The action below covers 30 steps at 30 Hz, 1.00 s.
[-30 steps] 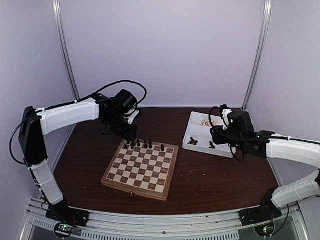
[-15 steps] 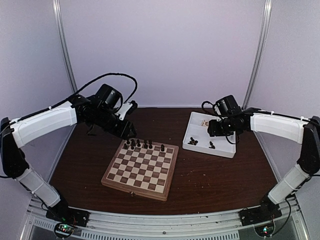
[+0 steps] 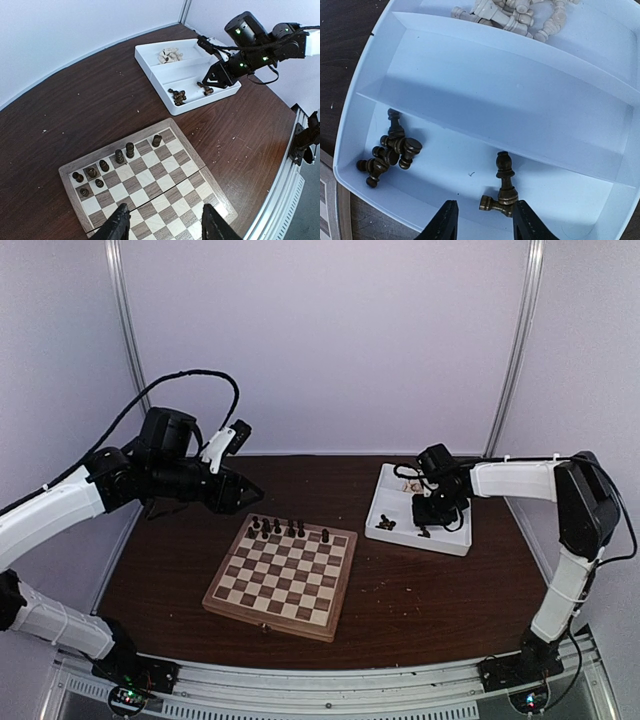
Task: Set up the chess pieces on the board
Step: Pick up the chess piece from the storage box.
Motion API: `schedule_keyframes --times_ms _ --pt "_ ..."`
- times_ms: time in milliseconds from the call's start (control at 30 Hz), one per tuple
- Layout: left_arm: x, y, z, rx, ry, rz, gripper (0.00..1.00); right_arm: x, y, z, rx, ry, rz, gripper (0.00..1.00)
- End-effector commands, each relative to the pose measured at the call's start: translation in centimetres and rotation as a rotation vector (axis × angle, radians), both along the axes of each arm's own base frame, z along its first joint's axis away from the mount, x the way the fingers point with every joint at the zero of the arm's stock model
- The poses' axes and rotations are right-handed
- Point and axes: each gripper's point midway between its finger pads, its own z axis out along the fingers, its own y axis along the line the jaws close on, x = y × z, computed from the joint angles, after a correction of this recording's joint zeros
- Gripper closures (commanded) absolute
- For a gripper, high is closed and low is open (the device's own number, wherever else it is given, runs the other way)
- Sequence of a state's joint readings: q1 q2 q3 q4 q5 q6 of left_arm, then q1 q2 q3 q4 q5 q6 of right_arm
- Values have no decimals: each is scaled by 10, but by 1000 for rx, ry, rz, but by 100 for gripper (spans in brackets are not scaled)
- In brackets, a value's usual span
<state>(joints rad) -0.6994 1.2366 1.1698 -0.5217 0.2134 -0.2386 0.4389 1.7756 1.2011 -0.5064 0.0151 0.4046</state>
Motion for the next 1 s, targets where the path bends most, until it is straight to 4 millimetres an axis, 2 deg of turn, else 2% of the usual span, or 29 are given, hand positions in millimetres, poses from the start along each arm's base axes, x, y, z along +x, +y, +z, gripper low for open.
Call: schedule_keyframes --times_ms 0,333,700,833,967 --pt "2 0 14 -29 -87 -12 50 12 -3 -8 -5 10 -25 60" --pt "-4 5 5 -9 -84 -20 50 26 -17 -30 -26 16 -83 61" --pt "-5 7 -2 -1 -79 -17 50 35 -17 -46 -34 51 -81 65" --pt "-6 9 -3 -1 -79 -16 50 34 -16 -47 -27 61 -78 74" --pt "-8 10 -5 0 -78 -16 50 34 -15 -35 -18 34 -71 79"
